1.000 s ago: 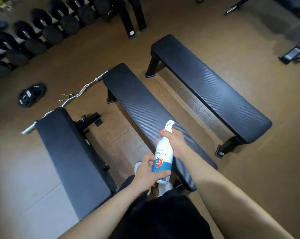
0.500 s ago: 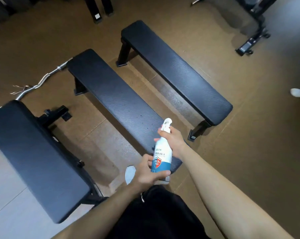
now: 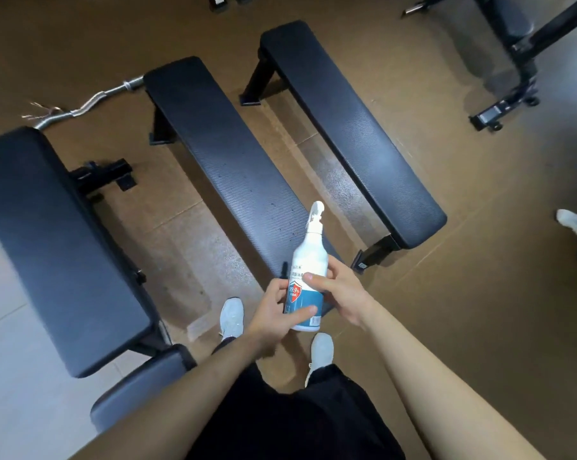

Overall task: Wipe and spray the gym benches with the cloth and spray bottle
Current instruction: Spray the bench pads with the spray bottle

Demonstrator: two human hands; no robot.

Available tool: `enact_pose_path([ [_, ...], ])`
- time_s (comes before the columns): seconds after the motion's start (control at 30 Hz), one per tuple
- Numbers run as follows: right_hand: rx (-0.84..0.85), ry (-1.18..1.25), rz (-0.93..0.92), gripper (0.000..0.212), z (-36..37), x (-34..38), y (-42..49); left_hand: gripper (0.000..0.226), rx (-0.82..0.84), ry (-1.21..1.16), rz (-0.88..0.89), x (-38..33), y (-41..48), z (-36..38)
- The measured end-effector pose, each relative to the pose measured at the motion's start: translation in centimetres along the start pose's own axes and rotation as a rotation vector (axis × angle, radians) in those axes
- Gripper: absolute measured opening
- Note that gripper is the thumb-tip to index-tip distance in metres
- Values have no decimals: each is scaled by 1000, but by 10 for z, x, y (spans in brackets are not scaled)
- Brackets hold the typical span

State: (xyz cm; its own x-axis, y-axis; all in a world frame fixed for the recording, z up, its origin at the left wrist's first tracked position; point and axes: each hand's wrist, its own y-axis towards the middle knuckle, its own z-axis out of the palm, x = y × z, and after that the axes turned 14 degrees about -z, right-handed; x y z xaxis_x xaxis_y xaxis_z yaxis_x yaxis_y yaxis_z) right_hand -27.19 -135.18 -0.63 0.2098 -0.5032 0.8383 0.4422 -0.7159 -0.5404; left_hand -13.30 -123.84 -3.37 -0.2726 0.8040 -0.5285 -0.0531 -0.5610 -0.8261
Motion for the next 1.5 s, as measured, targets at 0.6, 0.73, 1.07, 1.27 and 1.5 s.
enact_pose_path([
  [0.6, 255, -553, -348, 78, -148, -36, -74, 30, -641, -462, 202, -29, 37, 195],
  [0.73, 330, -641, -366, 86, -157, -41, -84, 30, -723, -569, 108, -11, 36, 205],
  [1.07, 324, -607, -143, 87, -153, -70, -101, 23, -720, -628, 8, 16, 46, 184],
  [1.27, 301, -629, -88, 71, -163, -84, -118, 26, -676, -690, -3, 35, 44, 179],
  [1.5, 224, -573, 3, 63, -152, -96, -141, 38, -554, -630, -34, 59, 31, 192],
])
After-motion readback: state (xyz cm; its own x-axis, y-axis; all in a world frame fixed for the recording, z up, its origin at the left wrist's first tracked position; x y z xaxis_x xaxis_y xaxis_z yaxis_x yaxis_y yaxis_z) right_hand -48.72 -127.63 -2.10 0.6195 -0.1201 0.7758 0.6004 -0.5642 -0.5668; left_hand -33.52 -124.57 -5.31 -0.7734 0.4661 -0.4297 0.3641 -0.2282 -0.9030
